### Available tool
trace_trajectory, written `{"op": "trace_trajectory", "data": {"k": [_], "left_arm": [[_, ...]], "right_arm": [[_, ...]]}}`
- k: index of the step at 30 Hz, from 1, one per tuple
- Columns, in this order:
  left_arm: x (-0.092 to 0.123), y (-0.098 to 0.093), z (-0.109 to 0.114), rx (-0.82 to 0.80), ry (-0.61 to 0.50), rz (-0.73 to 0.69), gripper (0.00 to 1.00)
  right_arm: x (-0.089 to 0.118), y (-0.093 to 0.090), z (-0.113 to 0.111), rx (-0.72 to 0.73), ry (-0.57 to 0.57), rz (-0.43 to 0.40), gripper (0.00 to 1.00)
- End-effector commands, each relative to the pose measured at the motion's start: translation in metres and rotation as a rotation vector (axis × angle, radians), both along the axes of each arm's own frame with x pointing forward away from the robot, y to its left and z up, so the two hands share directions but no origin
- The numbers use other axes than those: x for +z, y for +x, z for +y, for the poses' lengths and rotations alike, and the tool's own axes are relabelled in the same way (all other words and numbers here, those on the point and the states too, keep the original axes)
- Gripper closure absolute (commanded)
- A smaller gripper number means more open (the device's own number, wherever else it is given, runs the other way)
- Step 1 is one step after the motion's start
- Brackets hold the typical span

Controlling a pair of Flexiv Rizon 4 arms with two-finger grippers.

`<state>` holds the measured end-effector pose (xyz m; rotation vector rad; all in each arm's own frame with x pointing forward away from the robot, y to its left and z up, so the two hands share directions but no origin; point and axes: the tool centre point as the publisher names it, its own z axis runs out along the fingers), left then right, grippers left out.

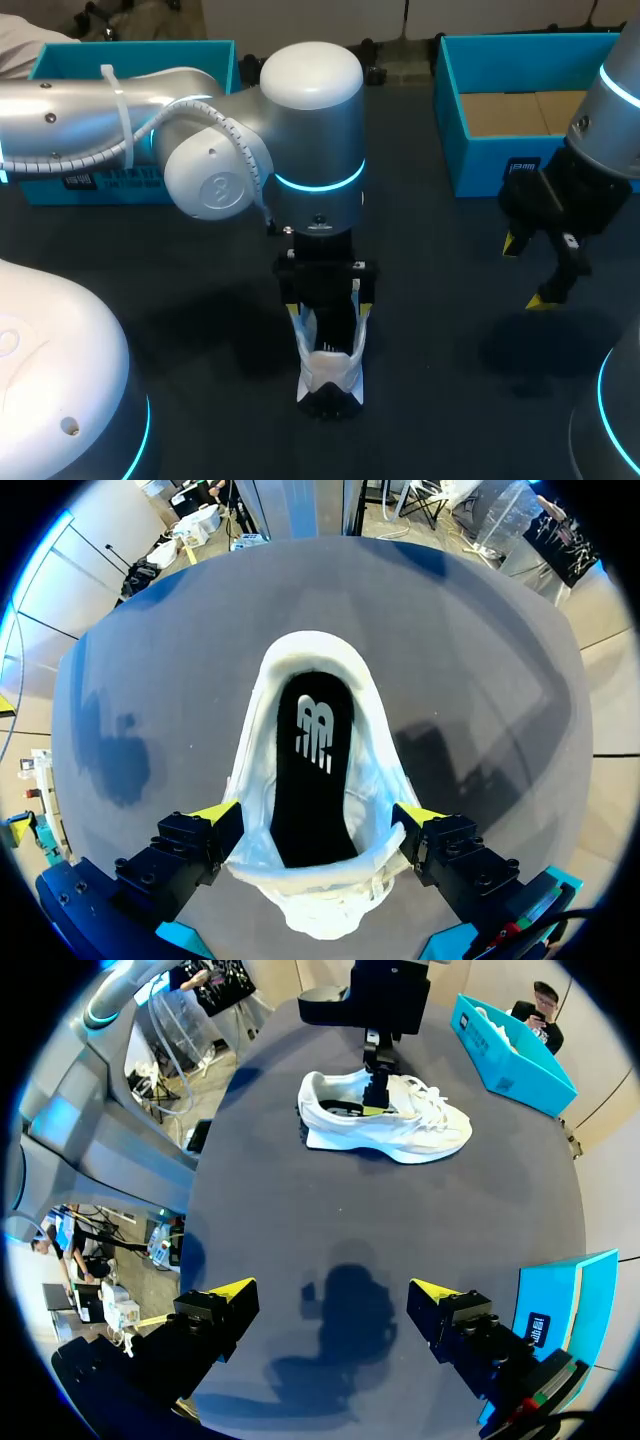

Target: Take the shoe out of the shoebox, open the shoe tongue, remove and reinsert the insole, then place the shoe into the shoebox

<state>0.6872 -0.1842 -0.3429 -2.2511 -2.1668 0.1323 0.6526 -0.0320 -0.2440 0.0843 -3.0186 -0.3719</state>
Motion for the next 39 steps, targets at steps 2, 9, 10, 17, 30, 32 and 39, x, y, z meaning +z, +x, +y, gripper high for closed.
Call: {"op": "trace_trajectory", "data": {"k": [2,9,10,17,30,32,39], "left_arm": [[0.001,0.006,-0.001,0.003,0.006,-0.005,0.0],[0.011,0.014,-0.004,0.008,0.002,-0.027,0.0],[0.013,0.017,-0.004,0.009,0.001,-0.029,0.0],[0.029,0.031,-0.006,0.03,-0.014,-0.062,0.0],[0.085,0.065,0.007,0.057,-0.07,-0.061,0.0],[0.089,0.065,0.009,0.057,-0.072,-0.063,0.27],[0.088,0.059,0.012,0.055,-0.074,-0.049,0.78]], "right_arm": [[-0.001,0.001,0.001,0.0,-0.003,0.001,0.0],[-0.001,0.001,0.001,0.0,-0.003,0.001,0.0],[-0.001,0.001,0.001,0.0,-0.003,0.001,0.0],[-0.001,0.001,0.001,0.0,-0.003,0.001,0.0],[-0.001,0.001,0.001,0.0,-0.003,0.001,0.0],[-0.001,0.001,0.001,0.0,-0.003,0.001,0.0],[-0.001,0.001,0.001,0.0,-0.003,0.001,0.0]]}}
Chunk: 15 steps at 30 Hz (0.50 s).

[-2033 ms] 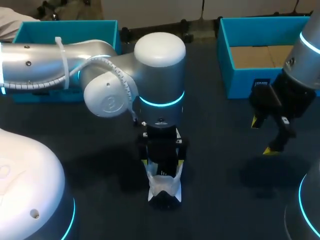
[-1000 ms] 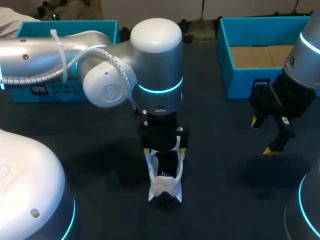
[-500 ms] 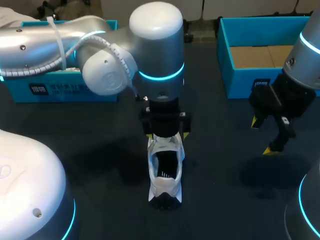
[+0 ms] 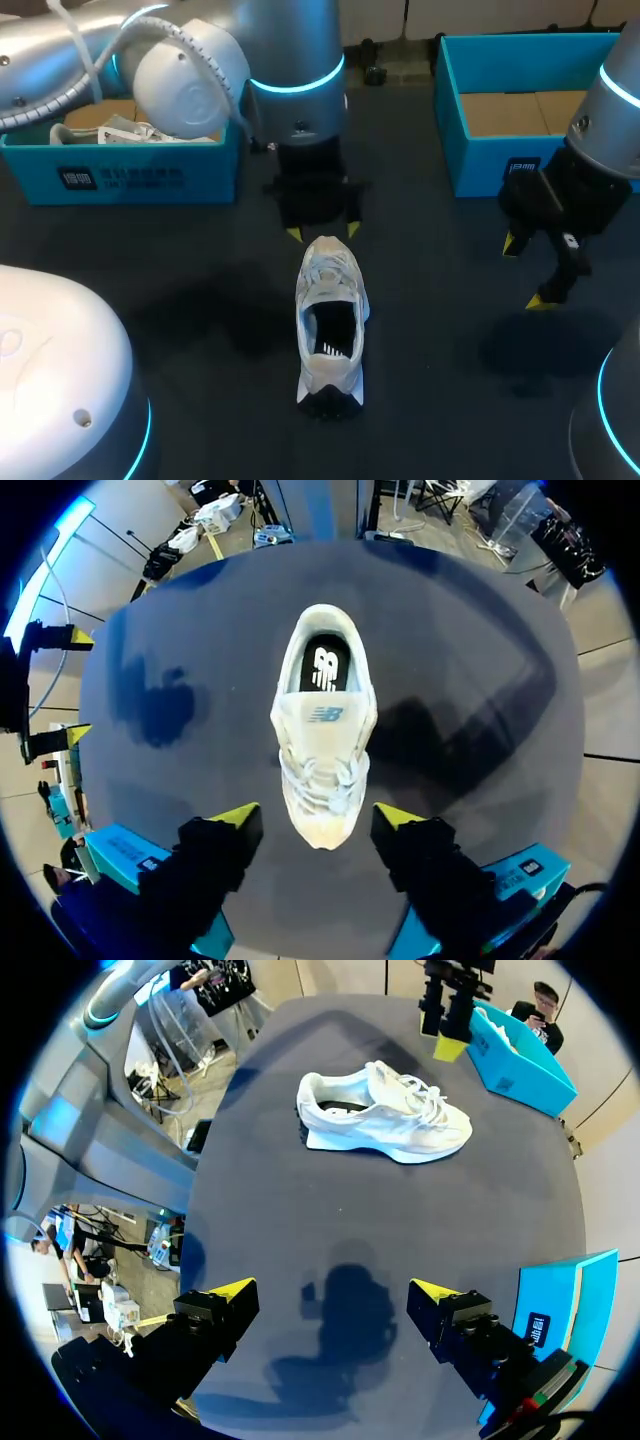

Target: Take the shoe out of the shoebox, open the shoe tongue, remove and reinsert the insole, then place the shoe into the shoebox

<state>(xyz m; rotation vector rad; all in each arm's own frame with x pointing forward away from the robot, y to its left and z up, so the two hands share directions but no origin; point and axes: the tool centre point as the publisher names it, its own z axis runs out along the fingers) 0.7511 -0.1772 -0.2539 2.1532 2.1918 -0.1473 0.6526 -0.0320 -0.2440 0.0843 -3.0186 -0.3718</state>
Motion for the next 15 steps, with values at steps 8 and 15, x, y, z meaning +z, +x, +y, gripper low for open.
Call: {"op": "trace_trajectory", "data": {"k": [8,15], "left_arm": [[-0.024,-0.023,-0.001,-0.038,0.009,0.008,0.74],[-0.052,-0.036,-0.012,-0.064,0.02,0.047,0.79]], "right_arm": [[-0.001,0.001,0.001,-0.001,-0.003,0.001,0.0],[-0.001,0.001,0.001,-0.001,-0.003,0.001,0.0]]}}
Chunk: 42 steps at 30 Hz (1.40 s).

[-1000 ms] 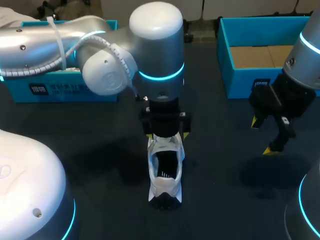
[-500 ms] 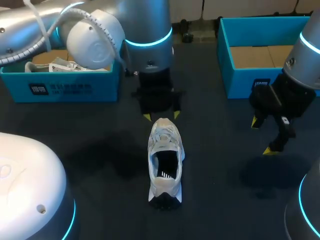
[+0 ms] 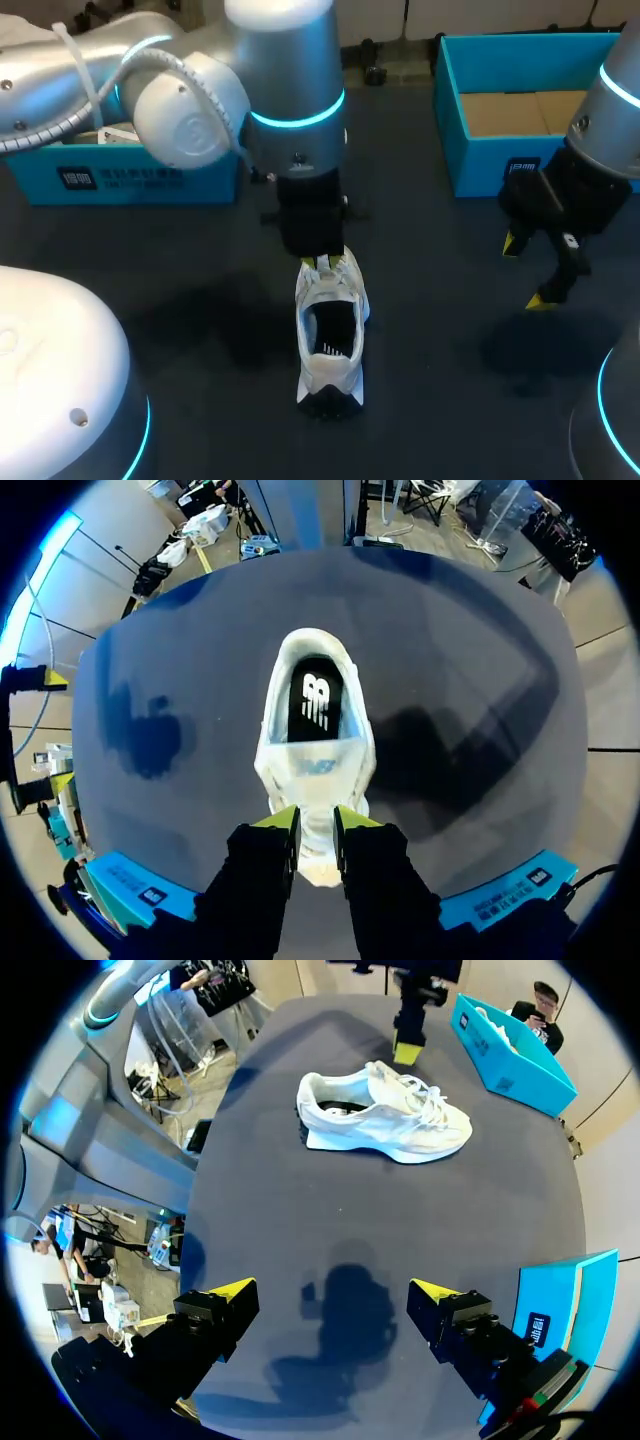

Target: Take the shoe out of the shoebox, open the shoe tongue, remove and reinsert the insole, then place the shoe into the shoebox

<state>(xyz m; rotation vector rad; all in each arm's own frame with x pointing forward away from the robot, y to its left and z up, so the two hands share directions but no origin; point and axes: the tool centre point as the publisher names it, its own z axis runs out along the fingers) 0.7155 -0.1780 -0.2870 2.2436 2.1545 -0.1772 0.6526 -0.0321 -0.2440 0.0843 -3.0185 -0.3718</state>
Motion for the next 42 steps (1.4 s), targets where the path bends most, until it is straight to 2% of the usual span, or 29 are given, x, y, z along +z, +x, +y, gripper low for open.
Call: {"op": "trace_trajectory", "data": {"k": [1,7,11,18,21,32,35,42], "left_arm": [[-0.023,-0.003,-0.012,-0.004,0.007,0.025,0.8],[-0.041,-0.02,-0.009,-0.034,0.026,0.08,0.81],[-0.049,-0.023,-0.008,-0.034,0.035,0.09,0.81],[-0.027,-0.017,-0.005,-0.031,0.023,0.056,0.81],[-0.024,-0.018,-0.005,-0.031,0.017,0.054,0.8],[-0.063,-0.032,-0.007,-0.017,0.034,0.122,0.81],[-0.055,-0.033,-0.003,-0.015,0.021,0.116,0.81],[-0.015,-0.028,0.003,-0.005,-0.01,0.07,0.76]], "right_arm": [[-0.001,0.001,0.001,0.0,-0.003,0.001,0.0],[-0.001,0.001,0.001,0.0,-0.003,0.001,0.0],[-0.001,0.001,0.001,0.0,-0.003,0.001,0.0],[-0.001,0.001,0.001,0.0,-0.003,0.001,0.0],[-0.001,0.001,0.001,0.0,-0.003,0.001,0.0],[-0.001,0.001,0.001,0.0,-0.003,0.001,0.0],[-0.001,0.001,0.001,0.0,-0.003,0.001,0.0],[-0.001,0.001,0.001,0.0,-0.003,0.001,0.0]]}}
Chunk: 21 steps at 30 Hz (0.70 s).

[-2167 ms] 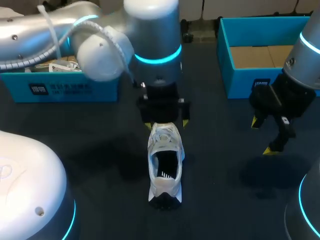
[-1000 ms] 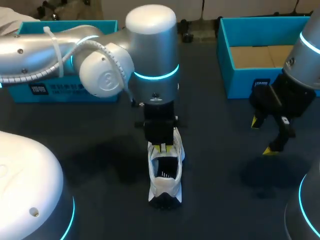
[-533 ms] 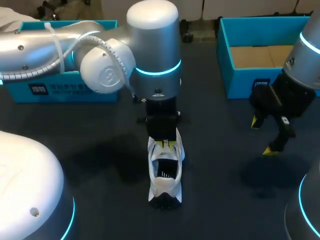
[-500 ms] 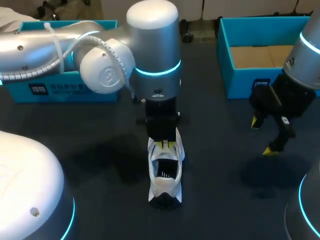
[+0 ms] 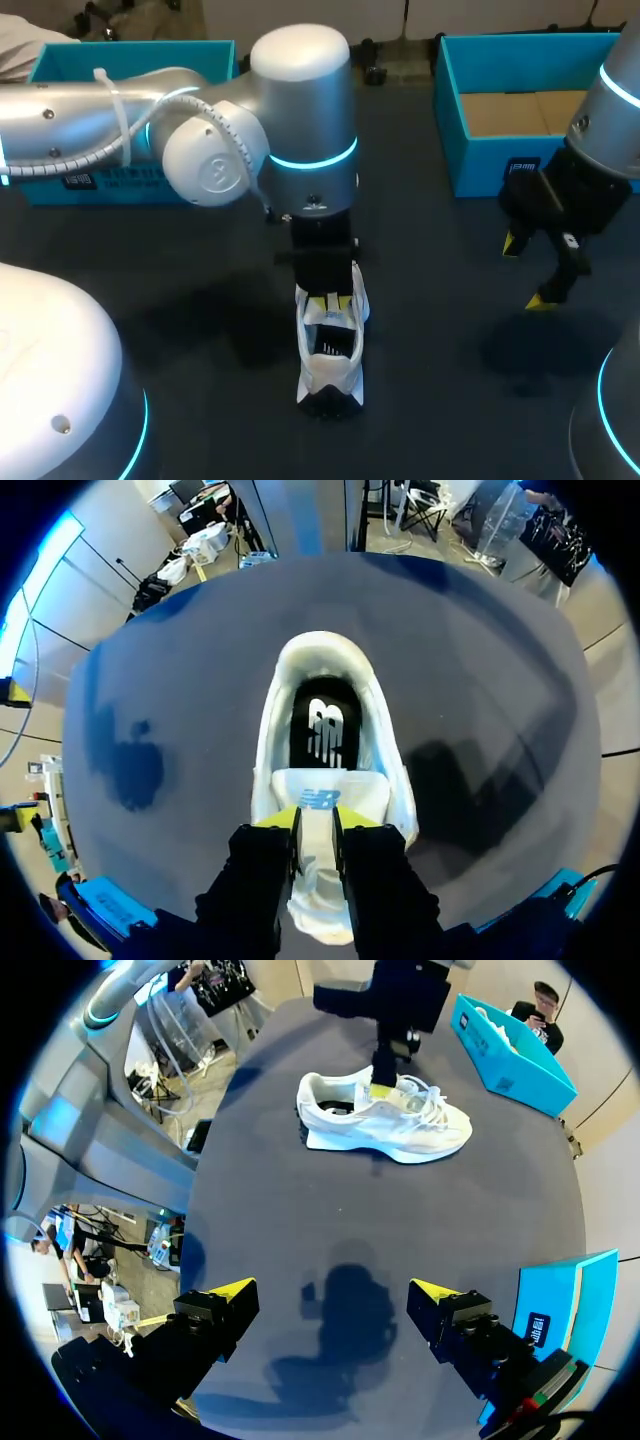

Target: Take the shoe out of the shoebox, open the shoe tongue, remove and reinsert the insole, then place the shoe into the shoebox

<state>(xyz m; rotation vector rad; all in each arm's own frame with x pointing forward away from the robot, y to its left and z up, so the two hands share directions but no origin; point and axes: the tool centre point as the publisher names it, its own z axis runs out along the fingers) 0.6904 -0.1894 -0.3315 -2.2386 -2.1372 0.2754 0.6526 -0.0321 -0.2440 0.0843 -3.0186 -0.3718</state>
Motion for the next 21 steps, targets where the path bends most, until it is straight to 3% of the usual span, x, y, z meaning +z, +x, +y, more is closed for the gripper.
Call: {"op": "trace_trajectory", "data": {"k": [1,4,5,6,7,11,15,21], "left_arm": [[0.034,-0.001,0.015,0.015,-0.008,-0.015,0.73],[0.049,0.0,0.019,0.061,0.021,-0.015,0.51],[0.052,0.0,0.02,0.072,0.033,-0.014,0.37],[0.058,0.0,0.022,0.118,0.051,-0.029,0.04],[0.062,-0.001,0.024,0.149,0.066,-0.019,0.0],[0.075,-0.01,0.03,0.312,0.133,0.032,0.0],[0.083,-0.02,0.037,0.429,0.115,0.042,0.0],[0.083,-0.02,0.037,0.429,0.115,0.042,0.0]], "right_arm": [[-0.001,0.001,0.001,0.0,-0.003,0.001,0.0],[-0.001,0.001,0.001,0.0,-0.003,0.001,0.0],[-0.001,0.001,0.001,0.0,-0.003,0.001,0.0],[-0.001,0.001,0.001,0.0,-0.003,0.001,0.0],[-0.001,0.001,0.001,0.0,-0.003,0.001,0.0],[-0.001,0.001,0.001,0.0,-0.003,0.001,0.0],[-0.001,0.001,0.001,0.0,-0.003,0.001,0.0],[-0.001,0.001,0.001,0.0,-0.003,0.001,0.0]]}}
